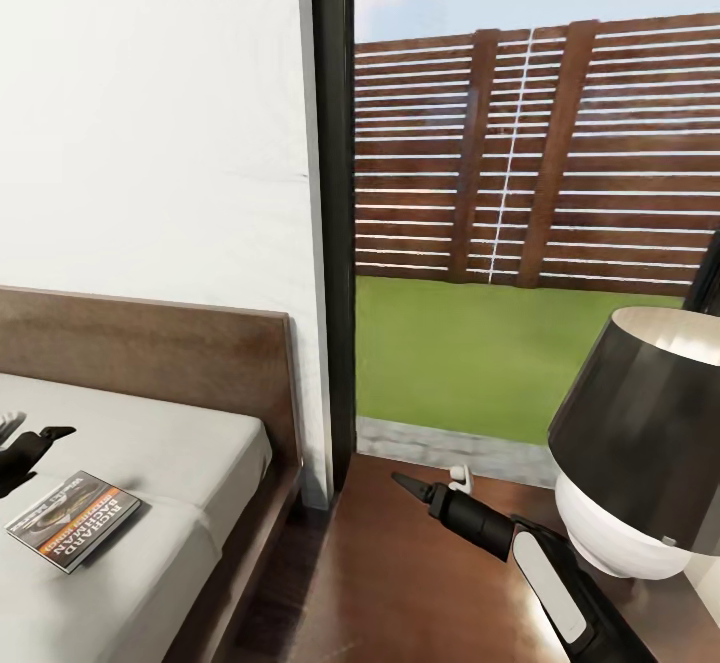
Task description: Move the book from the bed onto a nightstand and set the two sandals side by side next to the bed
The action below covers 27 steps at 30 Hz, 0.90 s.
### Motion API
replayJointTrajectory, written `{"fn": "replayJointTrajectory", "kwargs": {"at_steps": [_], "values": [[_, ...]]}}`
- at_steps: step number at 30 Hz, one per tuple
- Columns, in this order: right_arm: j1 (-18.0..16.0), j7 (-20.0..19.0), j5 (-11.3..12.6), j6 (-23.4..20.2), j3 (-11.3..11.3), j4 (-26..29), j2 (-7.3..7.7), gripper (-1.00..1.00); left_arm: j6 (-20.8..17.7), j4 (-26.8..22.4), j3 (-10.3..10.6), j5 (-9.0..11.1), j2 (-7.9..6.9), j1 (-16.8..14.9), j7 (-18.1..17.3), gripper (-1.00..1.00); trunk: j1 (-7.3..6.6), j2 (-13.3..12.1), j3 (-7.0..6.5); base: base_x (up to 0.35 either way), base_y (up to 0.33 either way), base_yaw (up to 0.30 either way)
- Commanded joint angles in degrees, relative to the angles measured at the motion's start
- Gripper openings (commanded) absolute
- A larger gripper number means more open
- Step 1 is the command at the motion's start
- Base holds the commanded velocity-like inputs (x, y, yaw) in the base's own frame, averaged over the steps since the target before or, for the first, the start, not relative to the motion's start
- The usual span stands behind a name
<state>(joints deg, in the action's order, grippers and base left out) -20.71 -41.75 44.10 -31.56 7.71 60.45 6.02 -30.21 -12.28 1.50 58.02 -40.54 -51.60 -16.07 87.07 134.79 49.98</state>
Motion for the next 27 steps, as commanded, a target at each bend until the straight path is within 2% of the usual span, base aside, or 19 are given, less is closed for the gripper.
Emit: {"fn": "replayJointTrajectory", "kwargs": {"at_steps": [1, 6, 7, 10, 17, 23, 27], "values": [[-0.03, 0.13, 0.53, -0.44, 0.08, 0.02, 0.04, 1.00, 0.01, 0.04, 0.21, -0.11, -0.04, -0.06, -0.10, 1.00, -0.01, 0.03, 0.06, 0.000, 0.000, 0.000], [-0.03, 0.11, 0.51, -0.44, 0.10, 0.02, 0.04, 1.00, 0.63, 0.30, 0.42, -3.18, -0.06, -0.03, 0.17, 1.00, -0.01, 0.03, 0.06, 0.000, 0.000, 0.000], [-0.03, 0.10, 0.52, -0.44, 0.10, 0.02, 0.04, 1.00, 0.74, 0.40, 0.46, -4.33, -0.06, -0.05, 0.18, 1.00, -0.01, 0.03, 0.06, 0.000, 0.000, 0.000], [-0.03, 0.11, 0.54, -0.44, 0.11, 0.07, 0.04, 1.00, 0.80, 0.49, 0.49, -5.40, -0.06, -0.05, 0.16, 1.00, -0.01, 0.03, 0.06, 0.000, 0.000, 0.000], [-0.03, 0.12, 0.49, -0.38, 0.53, 2.47, -0.02, 1.00, 0.88, 0.57, 0.52, -6.28, -0.06, -0.07, 0.15, 1.00, -0.01, 0.03, 0.06, 0.000, 0.000, 0.000], [0.08, 0.78, 0.47, -0.37, 2.98, 7.71, -0.24, 1.00, 0.92, 0.60, 0.52, -6.50, -0.16, -0.07, 0.26, 1.00, -0.01, 0.03, 0.06, 0.000, 0.000, 0.000], [0.21, 1.05, 0.46, -0.61, 3.67, 11.74, -0.28, 1.00, 0.93, 0.65, 0.53, -6.56, -0.26, -0.08, 0.31, 1.00, -0.01, 0.03, 0.06, 0.000, 0.000, 0.000]]}}
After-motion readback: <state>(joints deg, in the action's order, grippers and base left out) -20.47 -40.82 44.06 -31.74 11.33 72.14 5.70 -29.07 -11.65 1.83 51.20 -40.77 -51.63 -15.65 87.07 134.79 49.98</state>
